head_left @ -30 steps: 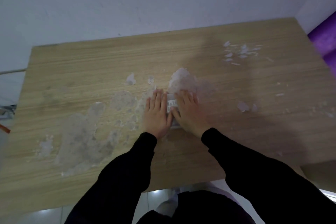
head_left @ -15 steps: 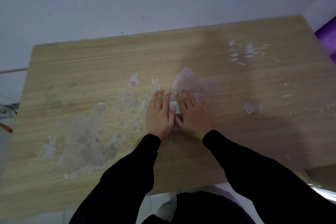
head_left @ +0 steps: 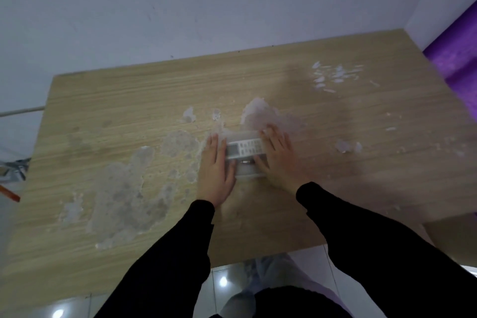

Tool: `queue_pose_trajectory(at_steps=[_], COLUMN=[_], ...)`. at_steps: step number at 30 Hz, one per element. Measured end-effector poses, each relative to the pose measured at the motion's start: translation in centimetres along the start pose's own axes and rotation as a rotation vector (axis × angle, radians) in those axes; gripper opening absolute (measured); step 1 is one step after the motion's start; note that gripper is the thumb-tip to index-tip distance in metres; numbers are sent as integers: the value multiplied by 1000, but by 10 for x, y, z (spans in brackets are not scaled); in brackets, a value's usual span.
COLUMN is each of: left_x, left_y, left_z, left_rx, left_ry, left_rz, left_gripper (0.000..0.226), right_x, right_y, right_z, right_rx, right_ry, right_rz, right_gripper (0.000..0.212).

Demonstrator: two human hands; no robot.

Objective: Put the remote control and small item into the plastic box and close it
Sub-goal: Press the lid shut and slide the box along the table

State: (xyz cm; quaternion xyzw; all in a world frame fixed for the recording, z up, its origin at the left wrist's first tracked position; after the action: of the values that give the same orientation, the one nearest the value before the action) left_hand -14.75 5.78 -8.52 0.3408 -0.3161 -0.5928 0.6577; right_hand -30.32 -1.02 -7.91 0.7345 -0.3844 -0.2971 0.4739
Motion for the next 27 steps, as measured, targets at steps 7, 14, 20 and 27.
queue_pose_trajectory(at_steps=[7, 14, 20, 27], left_x=[-21, -20, -34, -33], left_y=[-14, -14, -5, -11], left_z=[-10, 0, 6, 31], left_rx=[44, -48, -27, -12], left_ry=[141, 171, 113, 29], left_rz=[-58, -79, -35, -56], left_gripper=[61, 59, 51, 41], right_x=[-17, -16, -26, -47], right_y=[-15, -12, -3, -7], right_z=[16, 21, -7, 1], right_rx=[-7, -4, -81, -80], right_ry=[-149, -200, 83, 232], right_rz=[-83, -167, -65, -31], right_gripper=[69, 70, 56, 42])
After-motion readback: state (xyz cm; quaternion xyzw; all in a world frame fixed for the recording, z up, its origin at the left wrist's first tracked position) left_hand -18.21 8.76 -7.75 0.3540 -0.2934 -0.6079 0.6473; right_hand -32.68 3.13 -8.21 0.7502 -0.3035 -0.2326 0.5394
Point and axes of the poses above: each hand's wrist, its own x-axis towards the middle knuckle, its own y-axis out of the back of the hand, z = x × y, the point moved 5 cm from there along x, towards the middle knuckle, and after that the axes turned 5 degrees about -z, right-handed, at the moved point
